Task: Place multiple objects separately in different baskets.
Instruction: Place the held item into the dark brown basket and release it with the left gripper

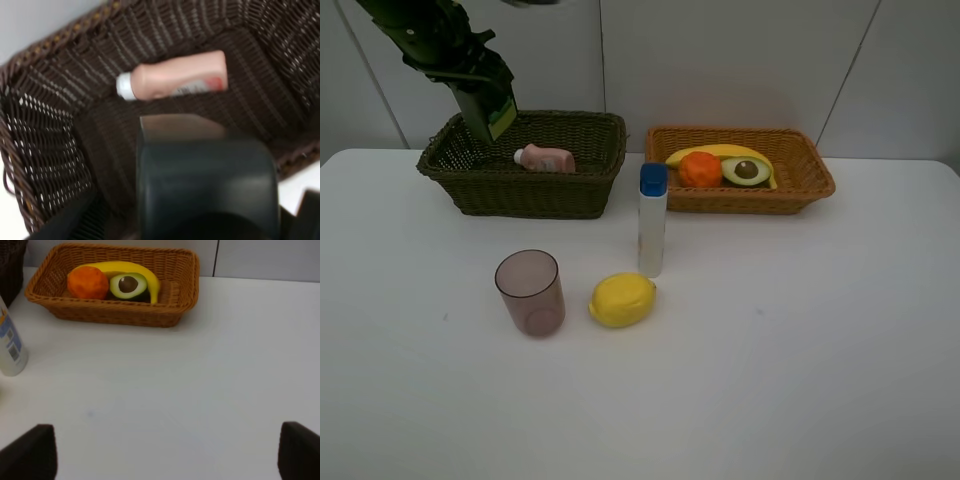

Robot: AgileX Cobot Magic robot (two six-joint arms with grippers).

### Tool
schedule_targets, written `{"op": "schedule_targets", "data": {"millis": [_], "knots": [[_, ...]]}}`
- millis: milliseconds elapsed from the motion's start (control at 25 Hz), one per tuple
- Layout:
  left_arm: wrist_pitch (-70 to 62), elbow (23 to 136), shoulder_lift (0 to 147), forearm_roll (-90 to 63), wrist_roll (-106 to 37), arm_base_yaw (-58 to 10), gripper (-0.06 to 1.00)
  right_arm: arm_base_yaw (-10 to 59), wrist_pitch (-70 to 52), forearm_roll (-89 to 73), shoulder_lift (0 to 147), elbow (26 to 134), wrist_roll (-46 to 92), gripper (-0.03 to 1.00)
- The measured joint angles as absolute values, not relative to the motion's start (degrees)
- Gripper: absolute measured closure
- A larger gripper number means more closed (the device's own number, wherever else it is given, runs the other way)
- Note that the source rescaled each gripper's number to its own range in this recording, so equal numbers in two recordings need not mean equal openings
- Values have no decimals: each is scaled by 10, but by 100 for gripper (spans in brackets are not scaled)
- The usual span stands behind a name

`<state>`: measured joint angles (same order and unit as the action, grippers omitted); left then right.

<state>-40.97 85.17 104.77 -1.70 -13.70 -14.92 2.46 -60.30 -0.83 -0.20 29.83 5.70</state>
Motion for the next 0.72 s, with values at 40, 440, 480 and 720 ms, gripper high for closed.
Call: {"op": "schedule_targets", "data": {"millis": [40,440,480,720], "knots": [[-399,852,1051,-16,-137,-149,19,25,-603,-8,-2,298,57,7],[-325,852,1087,-14,-138,-149,18,25,-603,-8,-2,298,57,7],[-324,852,1091,-14,-138,-149,18,25,-603,-8,-2,298,57,7],[-334,852,1102,-13,-129,-149,21,25,-603,-8,-2,298,57,7]]}}
